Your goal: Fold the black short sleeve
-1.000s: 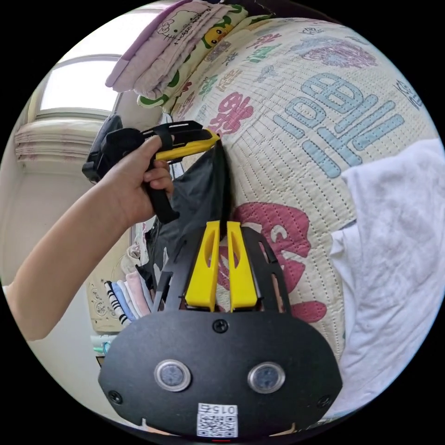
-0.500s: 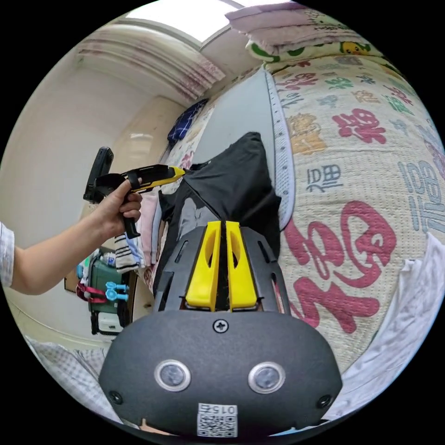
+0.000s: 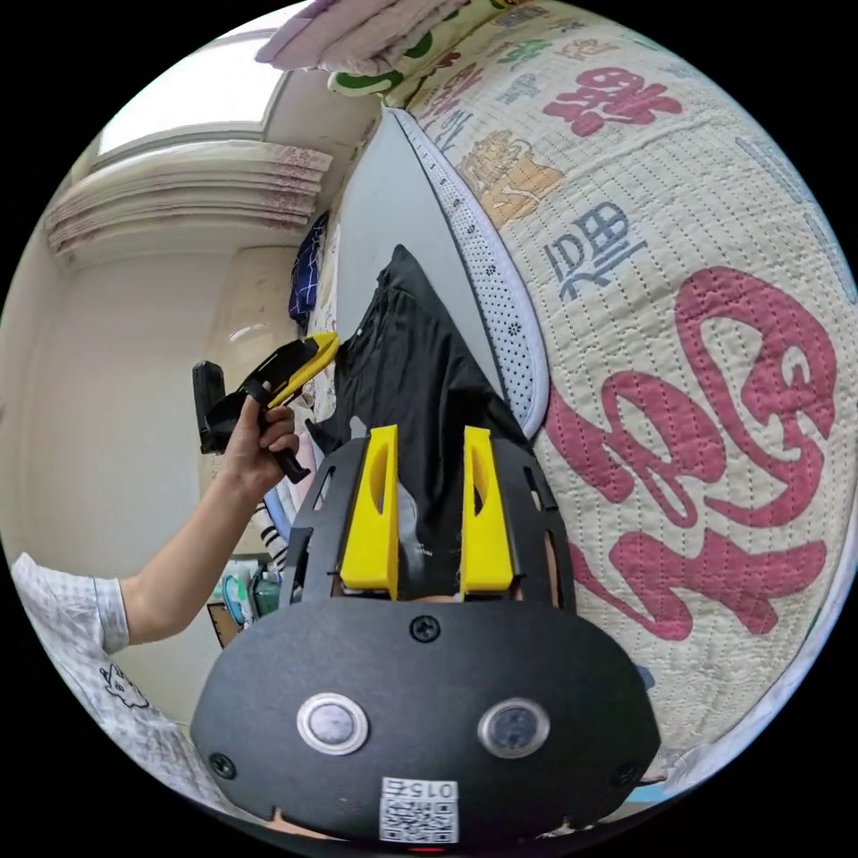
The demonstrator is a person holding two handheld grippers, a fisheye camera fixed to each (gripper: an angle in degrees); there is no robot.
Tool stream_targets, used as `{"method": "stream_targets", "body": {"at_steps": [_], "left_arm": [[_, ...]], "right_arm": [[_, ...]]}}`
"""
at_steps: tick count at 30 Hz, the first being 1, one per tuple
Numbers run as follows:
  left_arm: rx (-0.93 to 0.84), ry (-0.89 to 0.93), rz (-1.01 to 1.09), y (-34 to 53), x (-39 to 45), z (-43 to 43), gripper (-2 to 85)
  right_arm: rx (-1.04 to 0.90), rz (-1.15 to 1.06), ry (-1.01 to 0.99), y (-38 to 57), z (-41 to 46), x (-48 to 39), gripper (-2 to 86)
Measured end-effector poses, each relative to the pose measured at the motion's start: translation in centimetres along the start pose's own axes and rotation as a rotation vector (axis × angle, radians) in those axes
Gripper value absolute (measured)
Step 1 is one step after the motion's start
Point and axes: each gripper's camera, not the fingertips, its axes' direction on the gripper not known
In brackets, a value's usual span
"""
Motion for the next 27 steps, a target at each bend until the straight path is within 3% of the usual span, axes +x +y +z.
{"method": "stream_targets", "body": {"at_steps": [6,10,15,20,24,27], "left_arm": [[-0.127,-0.018,0.057,-3.2,-0.3,8.0,3.5],[-0.095,-0.03,0.104,-3.0,-1.1,9.0,1.9],[-0.094,-0.004,0.079,-1.3,-3.1,8.9,2.7],[0.006,0.004,0.013,5.1,-6.2,3.5,5.9],[0.005,-0.105,-0.071,13.9,-10.0,0.5,6.9],[-0.046,-0.108,-0.096,17.3,-11.8,1.2,6.9]], "right_arm": [[0.113,0.097,0.015,-2.8,-2.0,6.6,6.9],[0.159,0.137,0.077,-3.7,-3.3,12.0,1.9],[0.161,0.11,0.108,-3.5,-3.7,16.7,2.5],[0.122,-0.006,0.182,-0.7,-4.6,19.7,6.7],[-0.036,-0.178,0.283,2.9,-0.9,21.0,8.3],[-0.086,-0.127,0.278,4.5,1.5,24.9,9.1]]}}
